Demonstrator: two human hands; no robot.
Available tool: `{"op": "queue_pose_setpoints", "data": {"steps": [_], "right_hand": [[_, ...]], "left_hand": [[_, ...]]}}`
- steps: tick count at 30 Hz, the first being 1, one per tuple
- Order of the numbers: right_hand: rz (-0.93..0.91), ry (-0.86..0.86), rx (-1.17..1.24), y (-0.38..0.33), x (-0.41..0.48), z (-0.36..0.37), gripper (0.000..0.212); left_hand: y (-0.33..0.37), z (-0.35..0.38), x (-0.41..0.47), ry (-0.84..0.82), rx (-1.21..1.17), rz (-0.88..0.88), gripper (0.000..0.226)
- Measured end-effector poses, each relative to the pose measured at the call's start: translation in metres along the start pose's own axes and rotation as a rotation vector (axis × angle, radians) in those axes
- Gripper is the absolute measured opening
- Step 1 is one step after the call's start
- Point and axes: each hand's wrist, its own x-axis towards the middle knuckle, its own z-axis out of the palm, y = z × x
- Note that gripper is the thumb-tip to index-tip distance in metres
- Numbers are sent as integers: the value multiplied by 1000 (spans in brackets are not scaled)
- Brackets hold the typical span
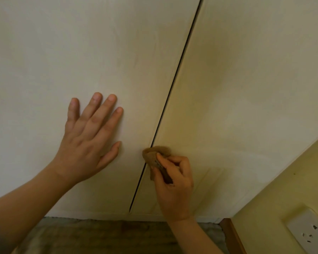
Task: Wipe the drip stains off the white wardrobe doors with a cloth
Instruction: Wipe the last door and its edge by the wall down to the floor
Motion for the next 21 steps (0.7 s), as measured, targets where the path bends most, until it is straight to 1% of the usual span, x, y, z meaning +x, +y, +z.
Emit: {"op": "queue_pose_setpoints", "data": {"steps": [4, 6, 9, 11, 15, 18, 20, 21], "right_hand": [[-73, 152, -62, 11, 34, -13, 42], [-98, 172, -87, 17, 36, -11, 44], [-136, 127, -111, 25, 12, 0, 40], [-148, 66, -132, 30, -11, 9, 39], [-132, -86, -105, 33, -49, 21, 26], [-131, -188, -88, 31, -50, 14, 21], [-134, -174, -77, 26, -34, -1, 26], [-135, -123, -85, 23, -22, -9, 30]], "left_hand": [[10, 8, 1, 67, 12, -62, 71], [13, 14, 2, 103, 15, -80, 72], [14, 21, 5, 163, -2, -101, 70], [15, 25, 7, 197, -13, -125, 68], [12, 22, 1, 155, -19, -102, 68], [12, 19, 1, 133, -7, -103, 68], [17, 19, 3, 148, -10, -135, 69], [20, 20, 4, 153, -16, -153, 69]]}}
